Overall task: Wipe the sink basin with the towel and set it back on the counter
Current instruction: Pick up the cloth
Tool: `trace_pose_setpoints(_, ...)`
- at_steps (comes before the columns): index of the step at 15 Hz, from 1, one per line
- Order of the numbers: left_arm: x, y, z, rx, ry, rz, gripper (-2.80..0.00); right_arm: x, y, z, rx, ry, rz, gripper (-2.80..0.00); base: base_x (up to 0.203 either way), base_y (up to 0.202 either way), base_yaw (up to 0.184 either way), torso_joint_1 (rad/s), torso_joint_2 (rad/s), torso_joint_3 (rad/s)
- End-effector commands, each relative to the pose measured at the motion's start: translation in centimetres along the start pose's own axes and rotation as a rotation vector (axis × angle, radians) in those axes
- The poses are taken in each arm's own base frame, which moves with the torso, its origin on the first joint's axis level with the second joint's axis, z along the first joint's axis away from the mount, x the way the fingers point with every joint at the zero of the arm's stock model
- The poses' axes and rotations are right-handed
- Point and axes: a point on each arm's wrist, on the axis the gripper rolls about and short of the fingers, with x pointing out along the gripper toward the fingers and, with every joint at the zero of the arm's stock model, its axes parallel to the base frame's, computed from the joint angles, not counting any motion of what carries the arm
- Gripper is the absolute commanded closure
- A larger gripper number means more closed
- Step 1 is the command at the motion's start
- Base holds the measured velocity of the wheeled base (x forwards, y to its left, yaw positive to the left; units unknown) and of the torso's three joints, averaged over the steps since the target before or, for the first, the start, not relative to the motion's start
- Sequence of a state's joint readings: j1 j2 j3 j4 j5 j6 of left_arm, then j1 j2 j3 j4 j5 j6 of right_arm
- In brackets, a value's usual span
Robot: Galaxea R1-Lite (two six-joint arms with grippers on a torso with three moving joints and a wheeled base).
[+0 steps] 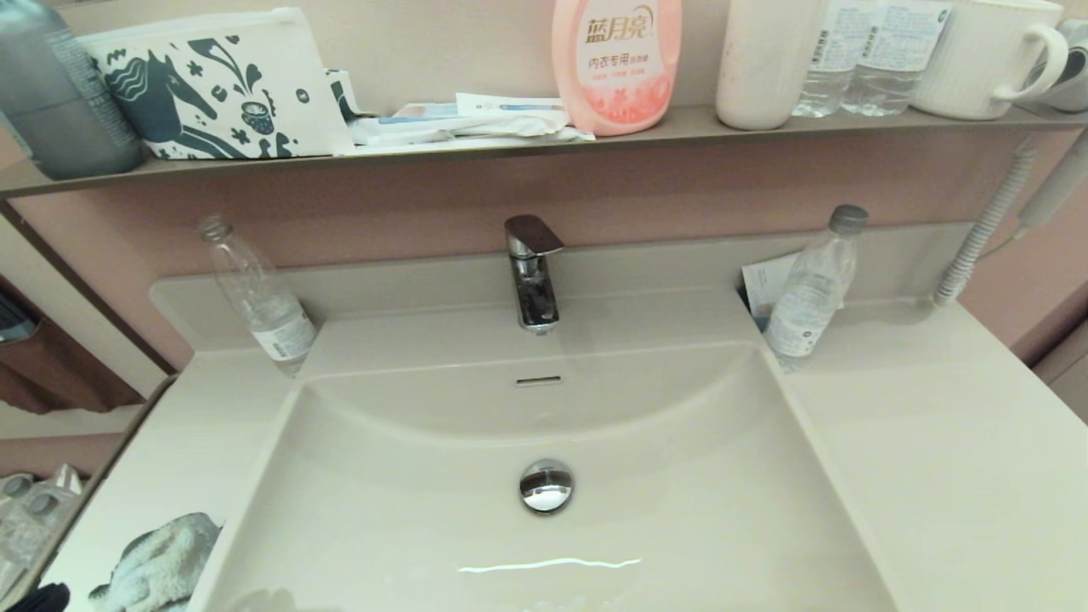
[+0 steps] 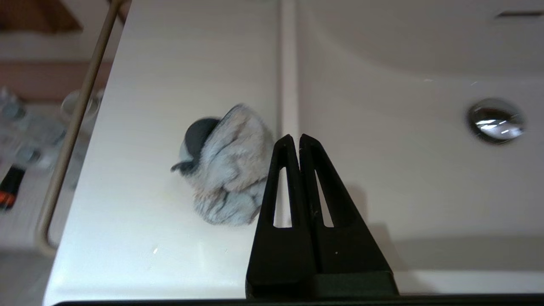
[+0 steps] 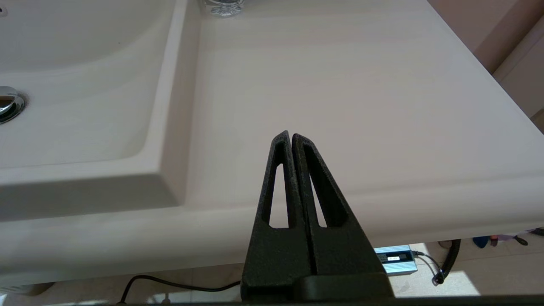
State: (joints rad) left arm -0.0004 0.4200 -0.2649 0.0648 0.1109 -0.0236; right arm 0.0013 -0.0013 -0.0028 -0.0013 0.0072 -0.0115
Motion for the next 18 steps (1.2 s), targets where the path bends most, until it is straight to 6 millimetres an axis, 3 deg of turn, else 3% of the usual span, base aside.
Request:
trace_pose_setpoints(1,3.0,-0.3,1.6,0.021,0.265,0.060,0.00,0.0,0.0,0.0,-0.001,0.001,0.001,0.00,0.000,0.000,0.000,0.000,0.00,0.000)
trace_pose_setpoints(6,6.9,0.3,2.7,-0.004,0.611,0.216,0.00,0.0,0.0,0.0,-0.001,0.001,0.001,0.00,0.000,0.000,0.000,0.000,0.00,0.000)
trace_pose_setpoints(10,9.5,1.5,5.3,-0.058,0.634,0.296,0.00,0.0,0.0,0.0,-0.001,0.001,0.001,0.00,0.000,0.000,0.000,0.000,0.00,0.000)
trace_pose_setpoints(16,12.4,2.0,4.2,-0.067,0.776,0.303,0.00,0.0,0.0,0.0,-0.001,0.001,0.001,0.00,0.000,0.000,0.000,0.000,0.00,0.000)
trace_pose_setpoints(17,12.5,2.0,4.5,-0.072,0.761,0.300,-2.80,0.0,0.0,0.0,-0.001,0.001,0.001,0.00,0.000,0.000,0.000,0.000,0.00,0.000)
trace_pose_setpoints(18,12.5,2.0,4.8,-0.076,0.750,0.294,-2.80,0.0,0.0,0.0,-0.001,0.001,0.001,0.00,0.000,0.000,0.000,0.000,0.00,0.000)
